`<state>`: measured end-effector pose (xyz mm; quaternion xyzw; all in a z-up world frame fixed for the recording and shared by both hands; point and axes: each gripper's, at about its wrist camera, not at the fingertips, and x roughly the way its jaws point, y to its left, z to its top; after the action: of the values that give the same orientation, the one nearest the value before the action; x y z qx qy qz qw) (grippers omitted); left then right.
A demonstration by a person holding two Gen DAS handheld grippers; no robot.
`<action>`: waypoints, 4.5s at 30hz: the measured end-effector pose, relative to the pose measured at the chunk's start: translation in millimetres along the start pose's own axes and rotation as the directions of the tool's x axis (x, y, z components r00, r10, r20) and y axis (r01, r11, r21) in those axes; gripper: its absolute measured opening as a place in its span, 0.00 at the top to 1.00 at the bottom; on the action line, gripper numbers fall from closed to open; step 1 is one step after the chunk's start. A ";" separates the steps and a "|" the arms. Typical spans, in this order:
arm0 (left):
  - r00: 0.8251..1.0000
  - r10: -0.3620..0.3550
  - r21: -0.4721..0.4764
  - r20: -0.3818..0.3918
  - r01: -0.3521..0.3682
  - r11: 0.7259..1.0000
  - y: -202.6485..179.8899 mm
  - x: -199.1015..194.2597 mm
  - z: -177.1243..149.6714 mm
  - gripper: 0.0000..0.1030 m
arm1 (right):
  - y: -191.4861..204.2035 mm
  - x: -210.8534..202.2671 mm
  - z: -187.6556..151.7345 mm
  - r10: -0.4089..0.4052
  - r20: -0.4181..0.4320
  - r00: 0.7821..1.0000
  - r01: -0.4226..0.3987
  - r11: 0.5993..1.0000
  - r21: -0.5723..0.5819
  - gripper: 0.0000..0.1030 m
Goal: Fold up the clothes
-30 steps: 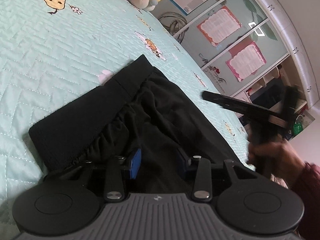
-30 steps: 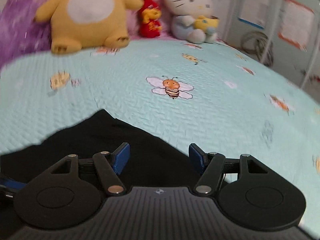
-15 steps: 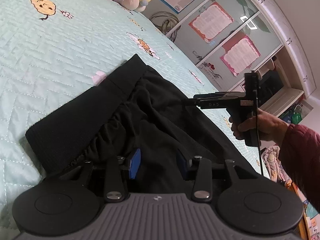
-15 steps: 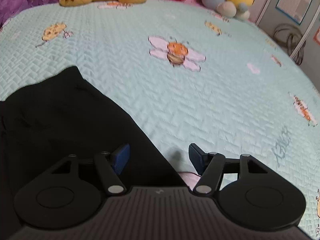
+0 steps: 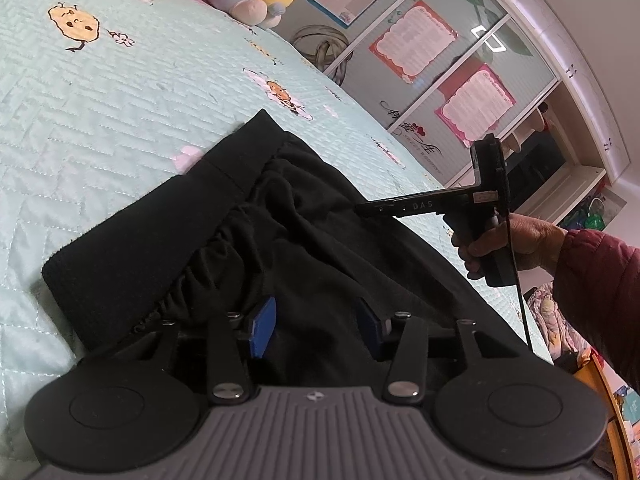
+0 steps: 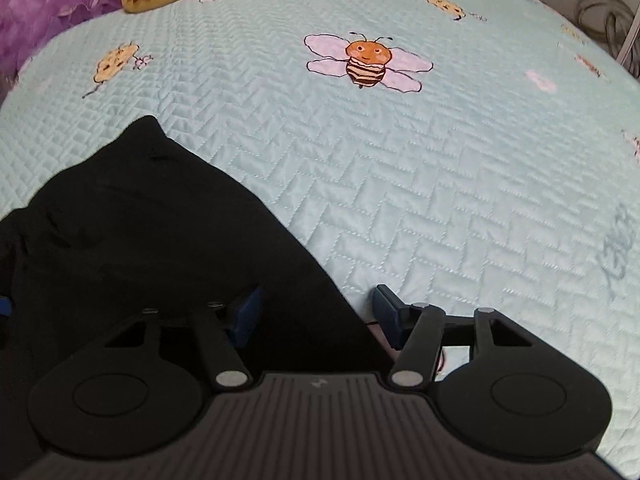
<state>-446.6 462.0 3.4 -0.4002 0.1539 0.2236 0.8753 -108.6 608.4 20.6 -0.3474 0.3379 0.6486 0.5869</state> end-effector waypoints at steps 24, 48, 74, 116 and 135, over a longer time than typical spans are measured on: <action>0.979 -0.195 -0.180 0.053 0.202 0.963 -21.0 -19.7 18.0 0.39 | 168.7 -96.8 -106.4 -0.356 0.363 0.861 0.457 0.855 -0.244 0.96; 1.000 0.017 -0.270 -0.020 -0.022 0.963 -69.5 16.8 43.8 0.24 | 261.2 -91.7 -212.0 -0.429 0.556 0.712 0.678 0.627 -0.384 1.00; 0.957 0.284 -0.176 -0.052 -0.289 0.941 -74.6 46.0 60.9 0.34 | 88.6 -209.9 -372.0 -0.511 0.366 0.778 -0.056 0.524 0.850 0.52; 0.993 -0.120 -0.277 0.016 0.120 0.953 -23.2 -44.8 31.2 0.98 | 127.9 -151.6 -239.7 -0.282 0.549 0.787 -0.426 0.396 0.813 0.97; 0.996 -0.037 -0.292 0.082 0.059 0.954 27.7 -82.6 11.9 0.58 | 203.0 -118.9 -239.9 -0.191 0.409 0.892 -0.240 0.567 0.788 0.97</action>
<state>-530.1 465.1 30.5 -0.5210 0.0761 0.2375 0.8163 -289.6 326.0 0.4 0.1313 0.4594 0.4857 0.7320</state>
